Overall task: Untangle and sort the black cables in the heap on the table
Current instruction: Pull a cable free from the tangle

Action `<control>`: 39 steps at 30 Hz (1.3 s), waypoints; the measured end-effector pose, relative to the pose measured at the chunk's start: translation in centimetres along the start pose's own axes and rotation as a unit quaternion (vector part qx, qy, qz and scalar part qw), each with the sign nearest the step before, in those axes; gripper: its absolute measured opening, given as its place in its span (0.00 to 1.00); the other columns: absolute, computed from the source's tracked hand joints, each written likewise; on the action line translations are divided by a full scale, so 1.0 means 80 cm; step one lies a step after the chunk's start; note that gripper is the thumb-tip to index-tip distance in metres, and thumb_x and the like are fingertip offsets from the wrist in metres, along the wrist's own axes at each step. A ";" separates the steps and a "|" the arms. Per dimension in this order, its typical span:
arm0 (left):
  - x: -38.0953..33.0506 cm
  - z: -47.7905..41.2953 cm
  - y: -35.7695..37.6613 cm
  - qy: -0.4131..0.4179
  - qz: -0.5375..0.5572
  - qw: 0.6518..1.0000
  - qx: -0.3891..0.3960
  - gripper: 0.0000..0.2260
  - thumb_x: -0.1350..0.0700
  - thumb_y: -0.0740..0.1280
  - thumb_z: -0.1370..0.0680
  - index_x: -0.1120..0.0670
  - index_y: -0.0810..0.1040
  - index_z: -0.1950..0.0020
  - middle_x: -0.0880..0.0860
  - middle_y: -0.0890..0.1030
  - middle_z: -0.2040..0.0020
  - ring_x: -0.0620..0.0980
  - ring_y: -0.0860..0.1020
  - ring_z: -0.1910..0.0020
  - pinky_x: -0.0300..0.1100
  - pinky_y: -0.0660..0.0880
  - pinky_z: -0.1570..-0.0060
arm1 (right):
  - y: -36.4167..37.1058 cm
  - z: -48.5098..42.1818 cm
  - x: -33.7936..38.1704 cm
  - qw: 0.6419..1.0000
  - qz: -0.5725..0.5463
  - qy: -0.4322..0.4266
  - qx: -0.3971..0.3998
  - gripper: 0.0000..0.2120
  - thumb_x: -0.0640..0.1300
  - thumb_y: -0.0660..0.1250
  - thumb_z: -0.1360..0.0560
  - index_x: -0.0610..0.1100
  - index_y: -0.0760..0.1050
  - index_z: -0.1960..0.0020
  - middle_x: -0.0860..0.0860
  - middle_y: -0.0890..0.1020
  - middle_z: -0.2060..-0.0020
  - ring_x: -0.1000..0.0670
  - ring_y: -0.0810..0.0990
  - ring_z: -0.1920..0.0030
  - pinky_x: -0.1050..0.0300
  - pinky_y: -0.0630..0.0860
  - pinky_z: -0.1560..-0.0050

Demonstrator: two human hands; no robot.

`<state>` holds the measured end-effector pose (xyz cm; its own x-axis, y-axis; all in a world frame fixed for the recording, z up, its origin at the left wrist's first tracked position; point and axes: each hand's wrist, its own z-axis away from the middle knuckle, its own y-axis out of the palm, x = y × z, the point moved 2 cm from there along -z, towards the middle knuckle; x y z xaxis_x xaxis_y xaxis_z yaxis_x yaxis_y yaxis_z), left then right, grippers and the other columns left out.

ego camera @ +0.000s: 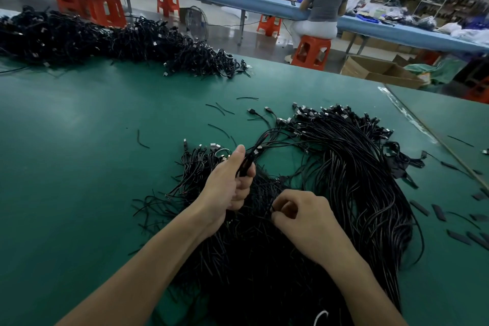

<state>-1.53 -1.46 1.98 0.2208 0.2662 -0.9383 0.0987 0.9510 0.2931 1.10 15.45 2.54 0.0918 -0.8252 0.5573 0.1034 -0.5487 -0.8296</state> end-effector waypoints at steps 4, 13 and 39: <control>-0.002 0.004 -0.003 0.038 -0.007 0.999 -0.003 0.21 0.39 0.55 0.19 0.54 0.73 0.59 0.44 0.64 0.74 0.42 0.58 0.78 0.33 0.56 0.81 | -0.010 0.000 0.003 0.992 -0.093 -0.046 -0.067 0.08 0.44 0.73 0.27 0.55 0.78 0.62 0.58 0.81 0.67 0.60 0.79 0.64 0.69 0.74 0.64; -0.007 0.023 0.023 0.073 -0.043 0.995 0.052 0.26 0.35 0.53 0.20 0.48 0.77 0.68 0.43 0.64 0.76 0.43 0.59 0.79 0.34 0.57 0.80 | -0.026 0.000 0.023 0.866 -0.406 -0.080 -0.281 0.08 0.35 0.72 0.25 0.47 0.80 0.57 0.48 0.84 0.65 0.52 0.84 0.65 0.65 0.77 0.63; -0.012 0.030 0.028 0.098 0.010 0.995 -0.022 0.29 0.42 0.49 0.15 0.55 0.86 0.53 0.45 0.72 0.78 0.40 0.67 0.81 0.31 0.63 0.79 | -0.029 0.019 0.053 0.956 -0.080 -0.235 -0.155 0.07 0.47 0.68 0.22 0.49 0.84 0.47 0.60 0.80 0.52 0.59 0.79 0.44 0.60 0.77 0.46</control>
<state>0.78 0.06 3.97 0.0295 0.3069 -0.9513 0.0523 0.9499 0.3081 2.79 13.39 6.88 0.5413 -0.6165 0.5718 -0.1379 -0.7358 -0.6630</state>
